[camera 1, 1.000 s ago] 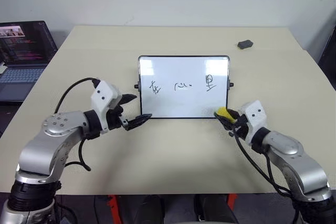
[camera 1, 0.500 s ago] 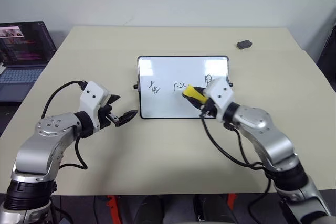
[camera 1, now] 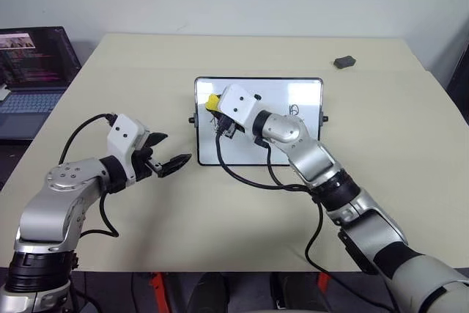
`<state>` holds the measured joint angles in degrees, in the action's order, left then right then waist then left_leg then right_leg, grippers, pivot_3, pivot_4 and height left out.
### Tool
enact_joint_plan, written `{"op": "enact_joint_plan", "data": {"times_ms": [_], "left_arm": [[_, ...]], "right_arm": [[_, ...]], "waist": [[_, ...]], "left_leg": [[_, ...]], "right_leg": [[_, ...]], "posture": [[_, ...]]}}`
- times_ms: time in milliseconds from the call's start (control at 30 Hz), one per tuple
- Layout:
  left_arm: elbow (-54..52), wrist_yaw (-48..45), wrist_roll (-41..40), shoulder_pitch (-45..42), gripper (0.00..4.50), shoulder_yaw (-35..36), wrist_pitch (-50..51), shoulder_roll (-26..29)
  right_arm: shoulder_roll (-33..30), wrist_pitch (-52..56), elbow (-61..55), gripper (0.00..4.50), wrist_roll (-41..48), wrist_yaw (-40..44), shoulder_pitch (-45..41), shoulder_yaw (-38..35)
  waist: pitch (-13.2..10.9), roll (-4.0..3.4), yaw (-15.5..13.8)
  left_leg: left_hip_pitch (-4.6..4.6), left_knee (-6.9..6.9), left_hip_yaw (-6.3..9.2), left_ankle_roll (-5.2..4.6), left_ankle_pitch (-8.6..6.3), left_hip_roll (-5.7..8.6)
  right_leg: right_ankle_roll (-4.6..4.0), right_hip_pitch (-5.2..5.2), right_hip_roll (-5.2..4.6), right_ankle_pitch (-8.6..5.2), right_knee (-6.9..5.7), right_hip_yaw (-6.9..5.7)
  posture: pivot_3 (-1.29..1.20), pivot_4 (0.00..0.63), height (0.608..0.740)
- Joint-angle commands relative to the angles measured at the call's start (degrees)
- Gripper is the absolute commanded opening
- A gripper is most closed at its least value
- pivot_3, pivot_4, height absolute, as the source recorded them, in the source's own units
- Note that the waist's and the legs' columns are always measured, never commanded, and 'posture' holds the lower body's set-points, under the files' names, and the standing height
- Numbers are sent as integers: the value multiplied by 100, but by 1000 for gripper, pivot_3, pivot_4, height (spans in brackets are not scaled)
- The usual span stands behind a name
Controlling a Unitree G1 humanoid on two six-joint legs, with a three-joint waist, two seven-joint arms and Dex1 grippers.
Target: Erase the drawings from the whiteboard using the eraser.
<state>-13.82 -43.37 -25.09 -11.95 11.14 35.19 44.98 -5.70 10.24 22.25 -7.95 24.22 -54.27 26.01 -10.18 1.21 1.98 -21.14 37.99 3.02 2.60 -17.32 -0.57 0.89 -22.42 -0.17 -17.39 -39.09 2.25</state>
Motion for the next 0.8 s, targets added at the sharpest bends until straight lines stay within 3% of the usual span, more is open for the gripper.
{"op": "enact_joint_plan", "data": {"times_ms": [33,267,567,800], "left_arm": [[-219,-60,-73,-186,4500,75,-173,-13],[-159,-288,-211,-409,4500,3,-106,34],[30,-396,-104,-480,4500,-11,-158,88],[207,-418,-16,-488,4500,3,-210,102]], "right_arm": [[178,-675,880,1111,-141,-203,-461,-219],[366,-1290,2070,1111,-452,87,-487,-16],[239,-1246,2082,1111,-903,857,235,405],[341,-1710,2129,1111,-809,171,-141,-112]], "waist": [[0,1,3],[5,5,75],[23,23,96],[20,24,94]], "left_leg": [[0,1,-2,0,0,0],[1,-2,-4,1,0,-1],[40,15,-3,0,1,1],[60,20,6,6,20,4]], "right_leg": [[0,0,0,0,0,1],[0,-2,0,0,-3,2],[0,18,0,0,-60,6],[-18,24,3,11,-90,0]], "posture": [[0,150,740],[0,150,740],[0,150,740],[0,150,740]]}}
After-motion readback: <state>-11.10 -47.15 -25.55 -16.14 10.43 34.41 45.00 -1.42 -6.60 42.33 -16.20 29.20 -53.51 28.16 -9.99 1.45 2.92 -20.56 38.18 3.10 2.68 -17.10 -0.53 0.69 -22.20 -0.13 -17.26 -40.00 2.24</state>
